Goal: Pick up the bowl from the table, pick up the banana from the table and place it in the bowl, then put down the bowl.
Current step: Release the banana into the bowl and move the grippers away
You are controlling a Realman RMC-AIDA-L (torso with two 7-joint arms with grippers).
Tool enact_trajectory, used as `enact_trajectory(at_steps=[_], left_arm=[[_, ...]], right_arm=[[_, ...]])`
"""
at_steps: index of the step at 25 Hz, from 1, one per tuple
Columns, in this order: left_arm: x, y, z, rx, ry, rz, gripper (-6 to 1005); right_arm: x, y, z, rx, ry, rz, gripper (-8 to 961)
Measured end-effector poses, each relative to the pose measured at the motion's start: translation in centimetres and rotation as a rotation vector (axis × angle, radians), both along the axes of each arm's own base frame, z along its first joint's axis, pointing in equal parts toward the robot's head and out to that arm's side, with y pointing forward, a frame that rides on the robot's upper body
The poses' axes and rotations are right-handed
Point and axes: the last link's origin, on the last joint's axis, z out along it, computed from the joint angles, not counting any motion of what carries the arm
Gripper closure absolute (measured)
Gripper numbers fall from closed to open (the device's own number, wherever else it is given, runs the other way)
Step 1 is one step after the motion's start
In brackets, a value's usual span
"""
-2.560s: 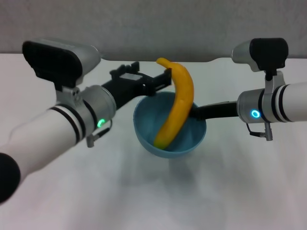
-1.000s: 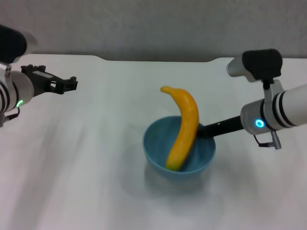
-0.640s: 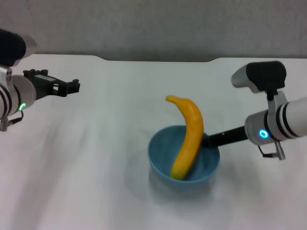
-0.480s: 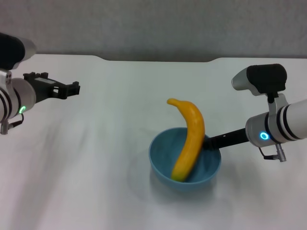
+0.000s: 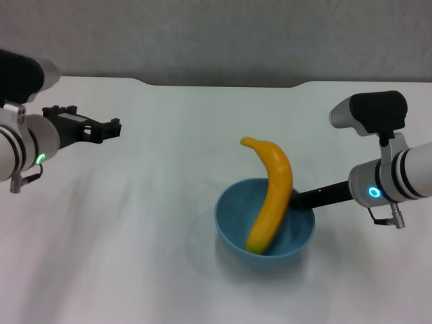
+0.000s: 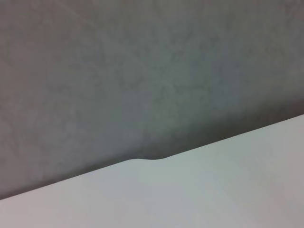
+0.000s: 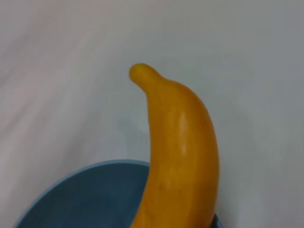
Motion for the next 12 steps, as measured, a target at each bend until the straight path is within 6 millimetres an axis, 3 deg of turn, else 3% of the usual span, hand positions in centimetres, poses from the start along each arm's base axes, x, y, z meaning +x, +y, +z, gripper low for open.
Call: enact_trajectory(at_steps=[12], left_arm=[[0.09,-0.07,-0.17,0.002,-0.035,0.006,104]], right_arm=[[0.04,0.12,-0.03,0.003,-0.026,0.028,886]])
